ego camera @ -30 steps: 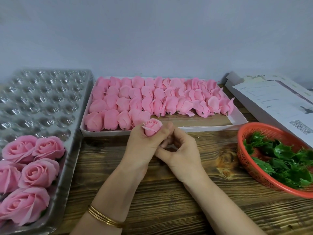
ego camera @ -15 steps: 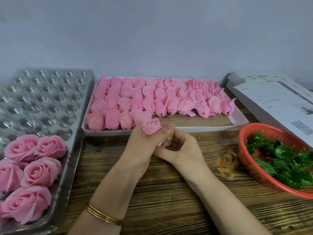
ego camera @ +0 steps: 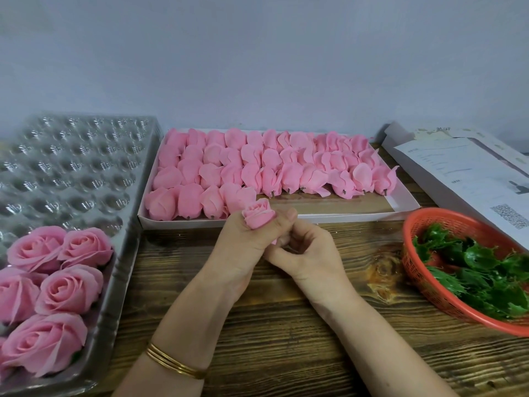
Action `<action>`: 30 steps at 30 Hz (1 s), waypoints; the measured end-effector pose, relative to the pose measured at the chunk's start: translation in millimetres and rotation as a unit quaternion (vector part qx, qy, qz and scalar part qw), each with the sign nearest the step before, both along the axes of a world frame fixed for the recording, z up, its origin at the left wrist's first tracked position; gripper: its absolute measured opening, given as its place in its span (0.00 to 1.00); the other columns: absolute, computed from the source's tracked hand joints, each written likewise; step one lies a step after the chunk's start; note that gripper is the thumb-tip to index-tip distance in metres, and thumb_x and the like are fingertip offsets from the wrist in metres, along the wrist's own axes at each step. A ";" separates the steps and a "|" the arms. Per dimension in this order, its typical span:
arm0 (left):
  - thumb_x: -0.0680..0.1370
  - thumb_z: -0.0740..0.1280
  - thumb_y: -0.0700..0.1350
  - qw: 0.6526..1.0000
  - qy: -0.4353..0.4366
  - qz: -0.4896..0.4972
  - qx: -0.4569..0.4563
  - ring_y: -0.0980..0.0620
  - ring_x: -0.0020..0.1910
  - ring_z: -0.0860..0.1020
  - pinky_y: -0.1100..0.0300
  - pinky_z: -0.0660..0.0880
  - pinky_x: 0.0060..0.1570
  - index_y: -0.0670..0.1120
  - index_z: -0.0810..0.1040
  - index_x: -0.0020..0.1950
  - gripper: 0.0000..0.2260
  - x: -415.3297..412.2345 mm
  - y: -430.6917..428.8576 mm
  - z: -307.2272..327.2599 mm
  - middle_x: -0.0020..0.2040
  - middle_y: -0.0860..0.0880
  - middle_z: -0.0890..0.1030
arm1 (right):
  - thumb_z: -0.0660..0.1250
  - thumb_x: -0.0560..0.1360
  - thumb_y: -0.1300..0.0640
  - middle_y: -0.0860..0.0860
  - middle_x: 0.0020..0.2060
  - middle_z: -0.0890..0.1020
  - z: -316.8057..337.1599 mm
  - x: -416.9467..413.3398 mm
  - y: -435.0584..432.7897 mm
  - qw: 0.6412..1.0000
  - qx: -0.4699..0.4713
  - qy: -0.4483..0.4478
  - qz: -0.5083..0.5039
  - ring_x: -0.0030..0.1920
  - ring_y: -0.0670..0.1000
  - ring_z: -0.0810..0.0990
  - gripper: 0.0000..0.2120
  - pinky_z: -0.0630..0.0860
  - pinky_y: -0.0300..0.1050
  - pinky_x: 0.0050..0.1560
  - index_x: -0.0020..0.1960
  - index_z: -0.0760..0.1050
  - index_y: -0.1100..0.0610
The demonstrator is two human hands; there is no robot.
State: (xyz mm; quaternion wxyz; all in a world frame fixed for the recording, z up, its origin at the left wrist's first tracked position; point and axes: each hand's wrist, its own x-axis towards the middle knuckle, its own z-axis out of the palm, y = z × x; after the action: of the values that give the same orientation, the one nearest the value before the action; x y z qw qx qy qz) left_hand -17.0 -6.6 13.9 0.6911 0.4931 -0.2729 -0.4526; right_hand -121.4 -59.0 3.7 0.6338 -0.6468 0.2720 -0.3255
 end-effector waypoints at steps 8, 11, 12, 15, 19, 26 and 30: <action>0.70 0.73 0.48 0.996 -0.087 0.007 -0.017 0.58 0.38 0.81 0.66 0.77 0.38 0.47 0.85 0.39 0.05 -3.2 -0.8 -3.9 0.35 0.53 0.82 | 0.66 0.64 0.64 0.60 0.45 0.82 1.5 -3.4 -9.9 0.983 0.162 -0.018 0.082 0.47 0.53 0.77 0.18 0.75 0.42 0.48 0.53 0.82 0.65; 0.76 0.72 0.41 0.987 -0.149 0.049 -0.031 0.61 0.36 0.80 0.69 0.75 0.36 0.49 0.82 0.38 0.07 -4.7 -2.3 -5.7 0.34 0.54 0.82 | 0.65 0.63 0.59 0.55 0.41 0.82 3.7 -3.2 -12.3 0.979 0.195 -0.046 0.022 0.41 0.49 0.77 0.18 0.75 0.40 0.41 0.51 0.83 0.61; 0.76 0.72 0.40 0.982 -0.177 0.065 -0.029 0.62 0.35 0.79 0.70 0.74 0.36 0.47 0.81 0.39 0.06 -3.9 -3.1 -7.1 0.34 0.54 0.82 | 0.65 0.64 0.57 0.53 0.38 0.81 4.4 -2.8 -12.3 0.980 0.193 -0.051 0.000 0.39 0.48 0.76 0.16 0.75 0.39 0.39 0.49 0.82 0.59; 0.76 0.73 0.41 0.962 -0.256 0.088 -0.023 0.63 0.32 0.75 0.71 0.70 0.33 0.55 0.78 0.35 0.13 -2.4 -3.2 -8.6 0.31 0.58 0.78 | 0.69 0.66 0.52 0.54 0.37 0.78 5.7 -1.8 -12.4 0.982 0.178 -0.048 -0.044 0.38 0.48 0.77 0.10 0.76 0.39 0.37 0.45 0.77 0.55; 0.74 0.72 0.44 0.948 -0.312 0.060 -0.002 0.61 0.36 0.79 0.63 0.75 0.38 0.57 0.81 0.39 0.09 -5.1 -3.8 -11.6 0.35 0.58 0.81 | 0.74 0.66 0.52 0.56 0.43 0.84 6.5 -0.7 -9.9 0.984 0.163 -0.051 -0.039 0.45 0.51 0.83 0.17 0.79 0.43 0.47 0.50 0.78 0.60; 0.76 0.73 0.42 0.925 -0.374 0.049 0.035 0.56 0.45 0.82 0.79 0.68 0.49 0.48 0.85 0.49 0.03 -5.1 -5.3 -17.2 0.43 0.53 0.85 | 0.74 0.66 0.52 0.57 0.43 0.85 5.6 -1.3 -7.5 0.989 0.140 -0.021 -0.040 0.47 0.53 0.83 0.13 0.77 0.52 0.59 0.47 0.81 0.59; 0.76 0.73 0.43 0.926 -0.373 0.054 0.039 0.57 0.45 0.82 0.80 0.68 0.47 0.48 0.85 0.49 0.04 -5.9 -4.8 -15.7 0.43 0.52 0.85 | 0.74 0.65 0.53 0.57 0.43 0.85 5.0 -1.5 -8.4 0.989 0.143 -0.025 -0.043 0.47 0.53 0.83 0.14 0.77 0.53 0.60 0.47 0.81 0.59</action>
State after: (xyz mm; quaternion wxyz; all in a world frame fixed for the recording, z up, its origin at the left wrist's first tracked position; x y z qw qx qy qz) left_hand -22.9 -11.4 -1.8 0.5431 0.6670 -0.4656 -0.2085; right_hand -122.9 -67.4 8.7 0.7115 -0.5290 0.3275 -0.3265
